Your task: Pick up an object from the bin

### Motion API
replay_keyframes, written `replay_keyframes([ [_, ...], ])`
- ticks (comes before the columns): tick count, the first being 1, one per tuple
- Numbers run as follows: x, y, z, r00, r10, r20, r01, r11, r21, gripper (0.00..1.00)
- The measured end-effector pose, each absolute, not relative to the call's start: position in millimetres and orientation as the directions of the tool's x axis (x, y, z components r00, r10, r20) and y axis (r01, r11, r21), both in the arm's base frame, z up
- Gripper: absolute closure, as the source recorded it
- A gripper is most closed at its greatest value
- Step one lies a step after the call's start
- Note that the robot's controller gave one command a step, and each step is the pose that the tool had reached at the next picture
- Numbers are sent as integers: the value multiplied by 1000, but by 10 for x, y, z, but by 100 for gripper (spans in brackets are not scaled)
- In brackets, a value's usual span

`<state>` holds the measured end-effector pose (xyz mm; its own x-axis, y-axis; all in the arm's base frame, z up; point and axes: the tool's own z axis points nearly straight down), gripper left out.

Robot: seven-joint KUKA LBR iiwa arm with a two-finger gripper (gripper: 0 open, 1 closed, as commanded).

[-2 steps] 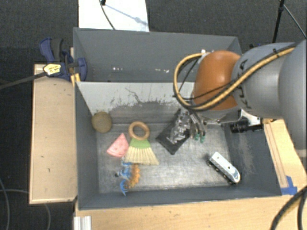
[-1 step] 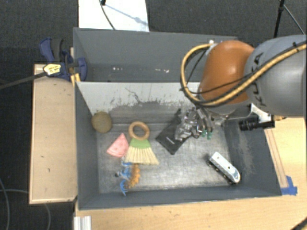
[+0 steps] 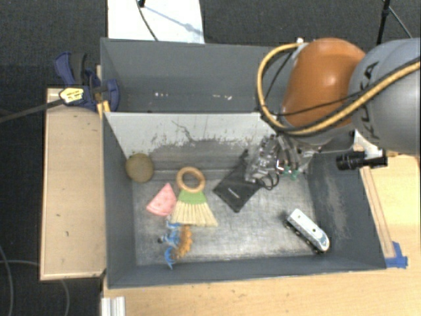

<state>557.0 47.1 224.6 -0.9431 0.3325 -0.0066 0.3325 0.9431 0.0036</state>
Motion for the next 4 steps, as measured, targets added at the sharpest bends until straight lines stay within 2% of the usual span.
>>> replay_keyframes([
  [1,5297,549,1496,-882,472,0,472,882,0,0],
  [2,5302,548,1501,-882,471,-2,471,882,1,0],
  [3,5397,398,745,-861,509,-13,509,861,7,100],
  [4,5396,397,745,-860,509,-13,509,861,7,100],
])
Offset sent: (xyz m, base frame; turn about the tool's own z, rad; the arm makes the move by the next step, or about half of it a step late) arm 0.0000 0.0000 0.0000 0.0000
